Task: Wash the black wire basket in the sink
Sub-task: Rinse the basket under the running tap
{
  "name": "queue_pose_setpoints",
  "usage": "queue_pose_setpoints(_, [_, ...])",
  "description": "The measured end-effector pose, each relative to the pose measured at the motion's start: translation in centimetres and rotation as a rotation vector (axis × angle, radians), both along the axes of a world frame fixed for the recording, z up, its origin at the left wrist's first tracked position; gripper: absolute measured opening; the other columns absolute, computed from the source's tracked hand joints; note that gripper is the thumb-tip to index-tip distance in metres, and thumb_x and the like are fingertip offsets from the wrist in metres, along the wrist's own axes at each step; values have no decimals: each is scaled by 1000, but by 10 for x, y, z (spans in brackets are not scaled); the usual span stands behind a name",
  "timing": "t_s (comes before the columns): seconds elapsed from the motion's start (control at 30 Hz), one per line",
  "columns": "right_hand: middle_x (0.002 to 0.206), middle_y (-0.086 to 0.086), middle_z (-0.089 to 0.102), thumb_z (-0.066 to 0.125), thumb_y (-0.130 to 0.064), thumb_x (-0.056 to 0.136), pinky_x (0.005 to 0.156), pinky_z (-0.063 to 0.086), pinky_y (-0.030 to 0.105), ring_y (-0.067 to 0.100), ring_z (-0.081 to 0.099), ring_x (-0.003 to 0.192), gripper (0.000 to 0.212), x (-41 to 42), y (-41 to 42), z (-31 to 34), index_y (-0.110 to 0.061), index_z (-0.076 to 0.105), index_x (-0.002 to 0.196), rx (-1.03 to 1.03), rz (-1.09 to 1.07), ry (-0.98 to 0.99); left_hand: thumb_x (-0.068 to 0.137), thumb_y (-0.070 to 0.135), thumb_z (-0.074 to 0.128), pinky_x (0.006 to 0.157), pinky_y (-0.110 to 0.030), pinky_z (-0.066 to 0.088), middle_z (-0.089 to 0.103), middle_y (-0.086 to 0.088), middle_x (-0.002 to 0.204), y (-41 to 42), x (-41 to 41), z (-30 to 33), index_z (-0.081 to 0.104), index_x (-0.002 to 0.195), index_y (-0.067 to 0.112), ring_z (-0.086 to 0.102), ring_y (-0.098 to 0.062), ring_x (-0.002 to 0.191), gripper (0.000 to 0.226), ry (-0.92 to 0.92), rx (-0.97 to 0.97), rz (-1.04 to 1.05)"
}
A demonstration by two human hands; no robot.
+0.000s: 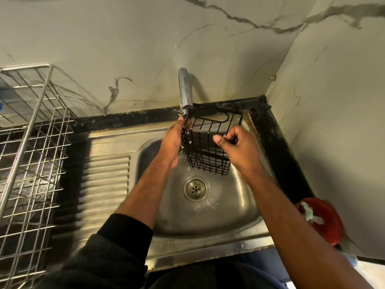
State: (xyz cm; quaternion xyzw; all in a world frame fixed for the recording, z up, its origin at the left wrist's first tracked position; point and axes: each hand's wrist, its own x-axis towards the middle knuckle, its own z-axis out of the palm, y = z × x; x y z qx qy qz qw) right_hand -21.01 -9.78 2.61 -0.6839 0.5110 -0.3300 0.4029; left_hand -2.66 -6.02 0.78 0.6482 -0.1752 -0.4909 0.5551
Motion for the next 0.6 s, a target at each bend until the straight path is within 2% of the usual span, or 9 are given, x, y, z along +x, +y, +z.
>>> queue_pose_setpoints(0.03, [65,-11,45,79,-35,82,58,38,28,7,40,61,34,0,-1,0,-20,50,74,-13,7,-5,104,50,46,92,-37,43,76,2,117,1,3,0,74,109,28,63,-19,118,36,-20,12,-8])
queue_pose_setpoints(0.13, [65,-12,44,80,-32,81,58,37,26,4,38,60,34,2,-5,-1,-20,50,75,-37,13,-22,103,47,51,103,-45,39,76,1,118,2,10,-3,74,111,26,61,-21,123,32,-41,18,-12])
queue_pose_setpoints(0.23, [67,-11,45,79,-30,83,58,37,22,3,40,61,32,0,-7,1,-17,51,77,-45,20,3,104,36,53,97,-39,47,75,-7,120,-1,9,-5,68,124,13,66,-26,120,34,51,-17,10])
queue_pose_setpoints(0.37, [72,-7,52,80,-29,82,64,43,27,4,46,66,31,-4,-14,-2,-14,53,77,-56,1,3,104,33,55,84,-31,48,75,-8,121,-11,9,-9,65,131,9,67,-24,120,37,81,-25,5])
queue_pose_setpoints(0.53, [77,0,61,80,-32,82,60,43,19,4,48,65,30,-5,-18,-5,-12,58,80,-83,15,57,103,28,57,90,-33,52,74,-8,124,-26,15,-16,63,135,6,67,-23,123,39,152,-49,26])
queue_pose_setpoints(0.6, [78,1,64,80,-33,82,62,47,24,9,53,66,29,-6,-21,-6,-13,59,80,-68,27,59,102,26,59,88,-32,51,74,-9,124,-28,18,-19,64,134,6,67,-22,122,38,163,-48,27])
